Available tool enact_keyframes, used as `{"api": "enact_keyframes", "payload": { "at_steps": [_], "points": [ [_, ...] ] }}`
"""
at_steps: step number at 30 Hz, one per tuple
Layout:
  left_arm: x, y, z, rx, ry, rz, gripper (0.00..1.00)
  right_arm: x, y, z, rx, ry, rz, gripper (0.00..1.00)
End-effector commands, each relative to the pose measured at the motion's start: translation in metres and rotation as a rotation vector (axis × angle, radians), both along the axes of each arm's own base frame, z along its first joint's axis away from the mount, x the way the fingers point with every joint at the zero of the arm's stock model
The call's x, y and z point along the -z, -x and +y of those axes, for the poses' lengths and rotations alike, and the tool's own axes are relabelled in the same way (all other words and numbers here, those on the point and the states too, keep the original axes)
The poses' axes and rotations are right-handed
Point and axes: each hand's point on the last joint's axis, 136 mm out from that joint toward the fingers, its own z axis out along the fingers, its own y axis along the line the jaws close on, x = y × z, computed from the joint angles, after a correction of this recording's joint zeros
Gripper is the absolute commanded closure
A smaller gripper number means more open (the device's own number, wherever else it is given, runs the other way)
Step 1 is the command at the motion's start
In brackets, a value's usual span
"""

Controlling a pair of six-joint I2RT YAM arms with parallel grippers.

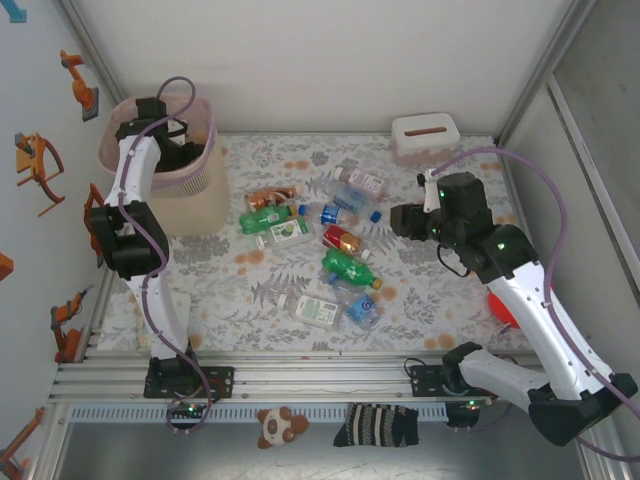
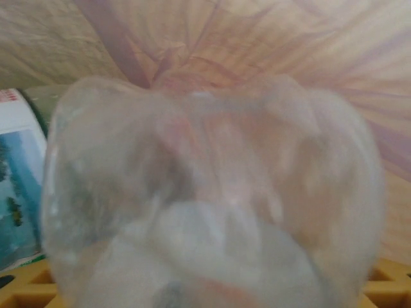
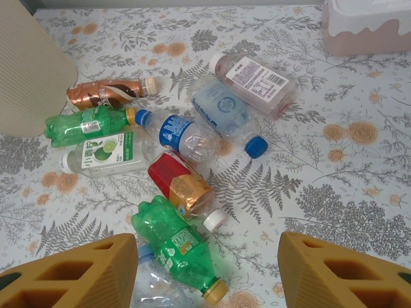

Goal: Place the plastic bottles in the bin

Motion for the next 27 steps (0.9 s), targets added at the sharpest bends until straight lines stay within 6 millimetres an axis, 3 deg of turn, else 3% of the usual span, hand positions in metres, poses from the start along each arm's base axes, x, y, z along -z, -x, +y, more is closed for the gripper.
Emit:
{"api": "enact_keyframes", "payload": {
  "at_steps": [1,8,15,21,27],
  "points": [
    [-0.021,0.008,-0.007,0.015,0.019,-0.020,0.33,-0.005,0.002,-0.004,0.018,-0.002,-0.010,0.41],
    [-0.075,0.011,-0.008,0.007,0.024,-0.136,0.28,0.005,0.000,-0.004,0.041,0.009,0.041,0.41],
    [-0.126,0.027,-0.012,0.011,0.042,-0.238,0.27,0.033,-0.006,0.000,0.038,0.077,0.181,0.41],
    [-0.161,0.052,-0.021,0.031,0.082,-0.302,0.27,0.062,-0.007,0.022,-0.077,0.101,0.286,0.43],
    [-0.184,0.082,-0.030,0.042,0.134,-0.369,0.27,0.082,0.001,0.062,-0.225,0.151,0.326,0.43]
  ]
}}
